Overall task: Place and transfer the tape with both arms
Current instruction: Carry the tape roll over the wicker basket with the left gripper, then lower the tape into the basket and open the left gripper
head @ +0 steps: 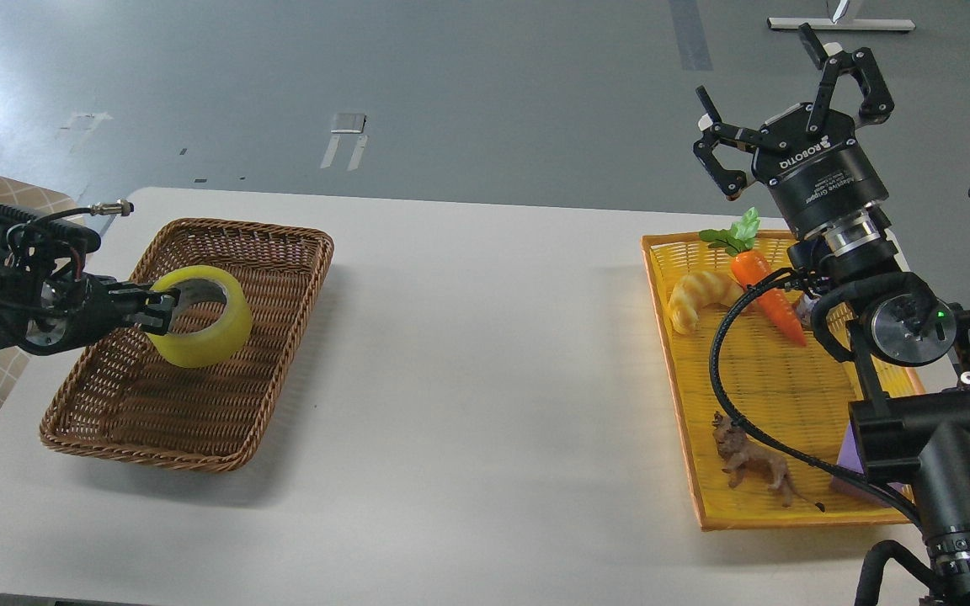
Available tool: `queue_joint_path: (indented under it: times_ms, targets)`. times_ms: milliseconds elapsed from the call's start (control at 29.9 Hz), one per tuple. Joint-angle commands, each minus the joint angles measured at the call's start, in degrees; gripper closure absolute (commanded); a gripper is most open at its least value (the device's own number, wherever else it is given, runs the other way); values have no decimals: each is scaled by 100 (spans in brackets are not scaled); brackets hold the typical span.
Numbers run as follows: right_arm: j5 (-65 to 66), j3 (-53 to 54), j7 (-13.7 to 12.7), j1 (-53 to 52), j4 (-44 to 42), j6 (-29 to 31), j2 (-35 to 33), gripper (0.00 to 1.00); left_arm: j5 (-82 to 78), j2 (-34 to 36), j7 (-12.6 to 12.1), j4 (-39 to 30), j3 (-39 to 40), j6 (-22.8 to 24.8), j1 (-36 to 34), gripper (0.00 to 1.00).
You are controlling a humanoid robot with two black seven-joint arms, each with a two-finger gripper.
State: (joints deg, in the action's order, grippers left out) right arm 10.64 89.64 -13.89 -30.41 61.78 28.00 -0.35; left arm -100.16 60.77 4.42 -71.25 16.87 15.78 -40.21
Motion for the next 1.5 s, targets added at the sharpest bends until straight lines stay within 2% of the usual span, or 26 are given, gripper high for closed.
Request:
queue_joint_path:
  times_ms: [0, 368, 1103, 1136, 1270, 1470]
  targets:
    - [0, 1, 0, 8, 9, 0, 0, 0, 5, 5, 50, 50, -8, -67, 83, 100]
    - [0, 1, 0, 17, 1, 0, 35, 0, 14, -118, 59, 313, 1, -234, 242, 100]
    - [0, 1, 0, 52, 18, 0, 35, 0, 32, -214, 33, 454, 9, -234, 347, 100]
    - [0, 1, 0, 52, 18, 0, 35, 0, 32, -214, 15, 454, 9, -234, 356, 78]
    - [0, 1, 0, 52, 18, 0, 35, 0, 40, -214, 6, 454, 9, -242, 347, 40]
    - [0, 1, 0, 52, 18, 0, 35, 0, 49, -214, 32, 445, 18, -216, 347, 26]
